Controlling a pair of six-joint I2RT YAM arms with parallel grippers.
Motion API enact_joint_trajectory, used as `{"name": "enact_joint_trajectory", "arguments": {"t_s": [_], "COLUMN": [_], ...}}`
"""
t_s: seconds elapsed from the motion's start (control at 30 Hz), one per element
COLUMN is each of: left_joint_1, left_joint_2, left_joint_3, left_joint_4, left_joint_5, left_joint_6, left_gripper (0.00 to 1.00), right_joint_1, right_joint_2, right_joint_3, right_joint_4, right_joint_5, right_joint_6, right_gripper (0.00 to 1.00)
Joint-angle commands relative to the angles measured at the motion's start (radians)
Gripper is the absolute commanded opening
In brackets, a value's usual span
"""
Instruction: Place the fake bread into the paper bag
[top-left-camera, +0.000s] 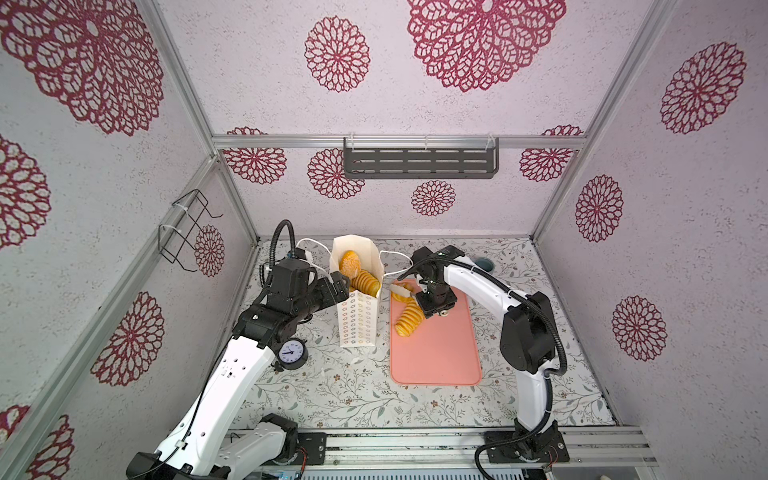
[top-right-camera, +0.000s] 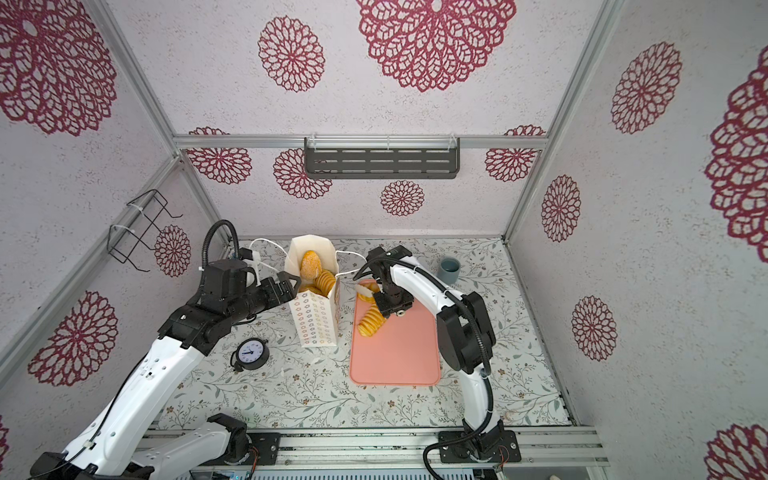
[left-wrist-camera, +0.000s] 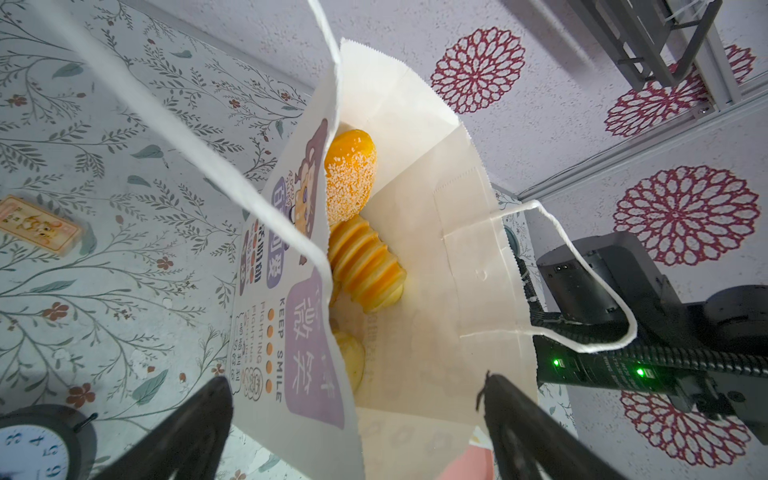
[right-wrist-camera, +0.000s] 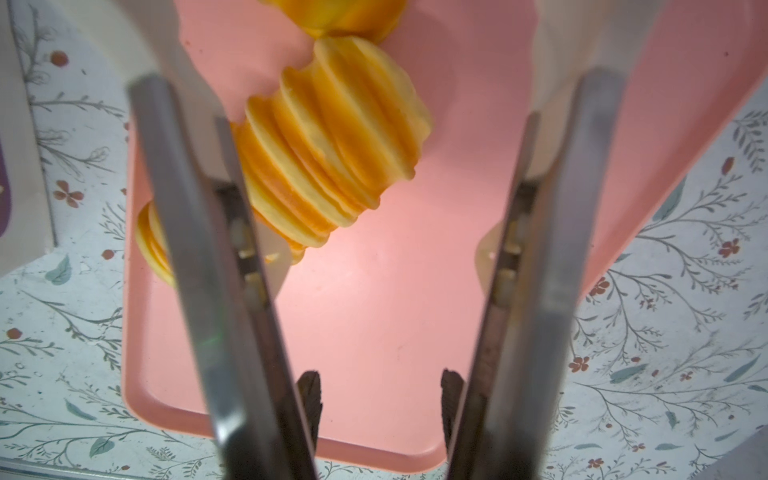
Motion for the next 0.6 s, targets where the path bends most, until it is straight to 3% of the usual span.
{"name": "enact_joint_trajectory", "arguments": {"t_s": [0.0,0.57], "left_joint_1": [0.011,0.012], "left_joint_2": [-0.023,-0.022], "left_joint_3": [-0.015,-0.021], "left_joint_4": [0.023,0.026], "left_joint_5": [0.008,0.008], "left_joint_6": [0.004,-0.001], "left_gripper": [0.97,0.97], "right_joint_1": [-0.005,-0.005], "right_joint_2": [0.004,0.046], "right_joint_3": [0.053,0.072], "right_joint_4": [-0.041,-0.032], "right_joint_5": [0.034,-0.02], "right_joint_6": [-0.023,-0.039], "right_gripper": [0.47,0.39]}}
